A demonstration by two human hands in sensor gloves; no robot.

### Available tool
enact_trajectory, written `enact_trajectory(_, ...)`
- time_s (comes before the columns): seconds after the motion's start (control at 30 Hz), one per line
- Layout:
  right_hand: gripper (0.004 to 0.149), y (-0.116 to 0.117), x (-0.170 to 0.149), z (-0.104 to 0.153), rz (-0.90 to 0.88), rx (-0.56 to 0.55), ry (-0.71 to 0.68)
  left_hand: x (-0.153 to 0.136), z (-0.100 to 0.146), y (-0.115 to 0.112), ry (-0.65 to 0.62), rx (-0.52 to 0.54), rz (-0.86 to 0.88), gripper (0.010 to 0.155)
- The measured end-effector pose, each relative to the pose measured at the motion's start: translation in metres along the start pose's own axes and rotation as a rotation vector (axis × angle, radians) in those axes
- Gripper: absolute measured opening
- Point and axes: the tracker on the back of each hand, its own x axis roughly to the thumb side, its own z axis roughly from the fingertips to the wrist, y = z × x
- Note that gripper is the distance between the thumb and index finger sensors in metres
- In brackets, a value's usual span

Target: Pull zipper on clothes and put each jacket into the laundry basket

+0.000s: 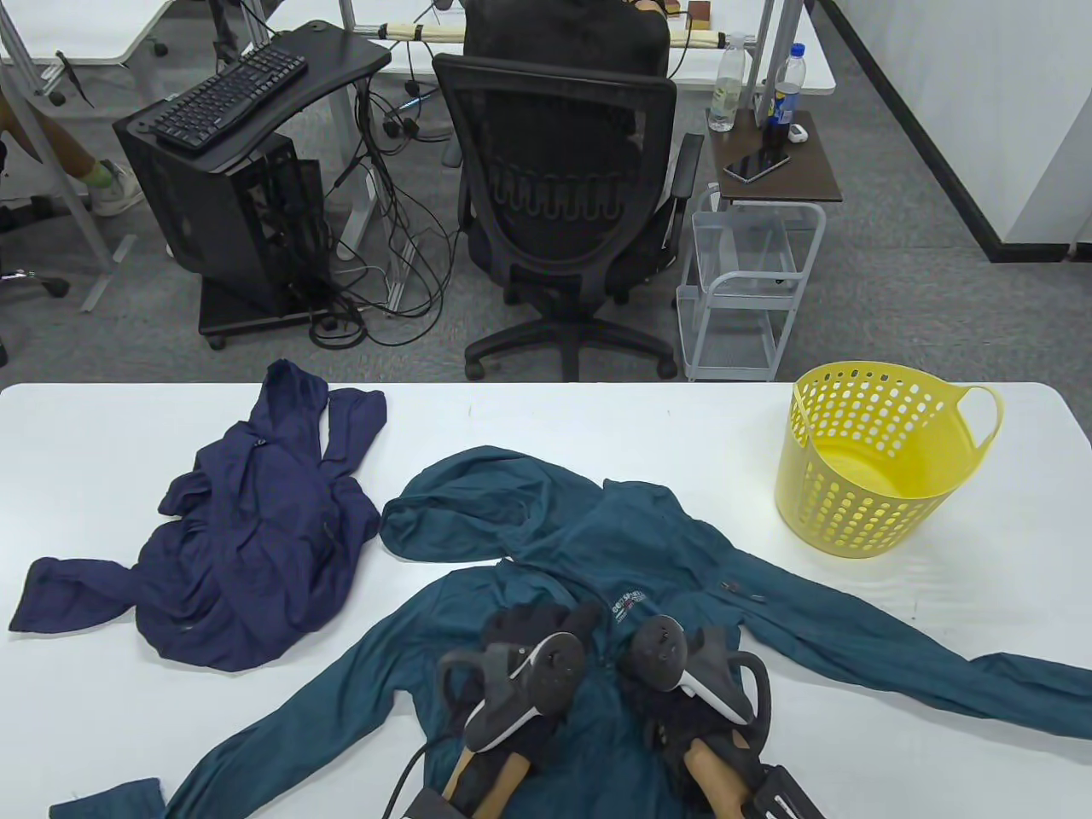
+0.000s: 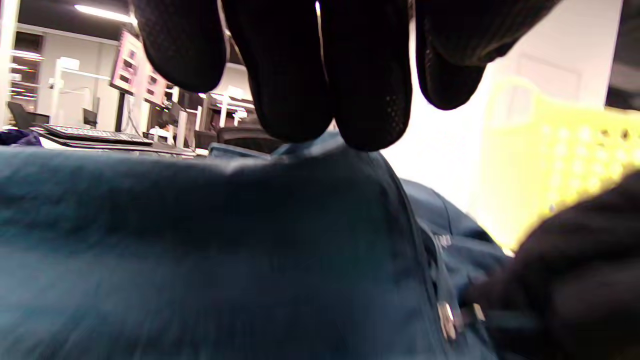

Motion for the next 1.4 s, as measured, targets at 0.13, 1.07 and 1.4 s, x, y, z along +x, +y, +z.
enact_trajectory(0.13,0.043,0.001,-0.007,0.001,-0.044,0.002,-0.027,0.014,-0.011,-0.030,-0.020,-0.277,-0.068,0.051)
enact_trajectory(1.07,0.043,0.018,0.060,0.041,0.116,0.389,-0.354,-0.062,-0.029,-0.070,0.046,-0.611,0.023,0.056)
enact_trajectory(1.4,0.044,0.017,0.026,0.009,-0.026,0.366,-0.212,-0.046,-0.014,-0.023,0.063,-0.394,0.009,0.055)
